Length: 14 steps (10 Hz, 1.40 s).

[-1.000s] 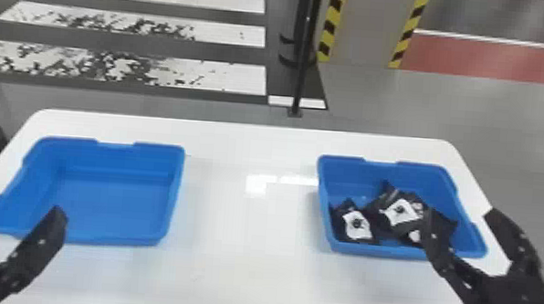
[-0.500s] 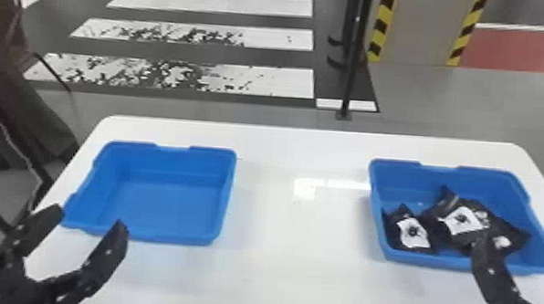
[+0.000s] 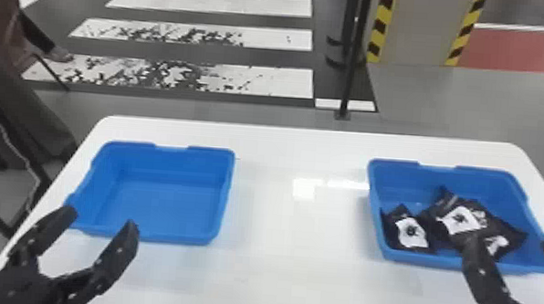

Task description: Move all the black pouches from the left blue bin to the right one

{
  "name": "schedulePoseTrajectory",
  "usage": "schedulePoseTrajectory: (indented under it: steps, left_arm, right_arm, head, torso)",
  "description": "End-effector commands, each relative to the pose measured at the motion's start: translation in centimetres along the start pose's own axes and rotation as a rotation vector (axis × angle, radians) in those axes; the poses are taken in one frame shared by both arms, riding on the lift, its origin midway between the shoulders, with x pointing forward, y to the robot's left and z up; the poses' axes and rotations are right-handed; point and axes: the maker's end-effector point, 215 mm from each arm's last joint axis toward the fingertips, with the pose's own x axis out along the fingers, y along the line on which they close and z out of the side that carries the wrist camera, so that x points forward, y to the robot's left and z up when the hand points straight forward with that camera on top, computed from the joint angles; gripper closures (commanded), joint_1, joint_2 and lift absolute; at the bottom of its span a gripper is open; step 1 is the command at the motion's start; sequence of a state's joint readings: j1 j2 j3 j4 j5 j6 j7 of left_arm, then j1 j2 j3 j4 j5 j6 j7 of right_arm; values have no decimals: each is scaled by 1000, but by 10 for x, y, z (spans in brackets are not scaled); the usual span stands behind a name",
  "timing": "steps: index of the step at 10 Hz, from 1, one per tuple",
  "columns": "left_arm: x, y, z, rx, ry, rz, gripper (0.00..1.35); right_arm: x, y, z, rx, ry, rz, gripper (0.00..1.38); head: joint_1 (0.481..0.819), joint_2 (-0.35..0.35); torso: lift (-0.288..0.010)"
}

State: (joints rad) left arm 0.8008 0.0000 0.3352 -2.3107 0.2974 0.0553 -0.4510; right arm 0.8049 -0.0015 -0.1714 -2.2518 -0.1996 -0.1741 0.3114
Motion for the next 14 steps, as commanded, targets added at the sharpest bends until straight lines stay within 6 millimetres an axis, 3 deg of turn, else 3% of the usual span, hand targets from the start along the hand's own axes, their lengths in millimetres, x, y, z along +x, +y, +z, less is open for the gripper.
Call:
schedulePoseTrajectory:
  steps: [1,9,14]
  left_arm:
    - [0,1,-2,-1,5,3,137]
    - [0,1,-1,9,5,4,137]
    - [1,-4,-12,-13,37,-5,137]
  right_arm:
    - [0,0,0,1,0,-2,191]
    - [-2,1,0,6,1,-1,193]
    - [-4,0,-3,12,9,-9,182]
  head:
    - [695,63]
    - [695,66]
    - [695,55]
  torso:
    - [-140]
    - [-140]
    - [-140]
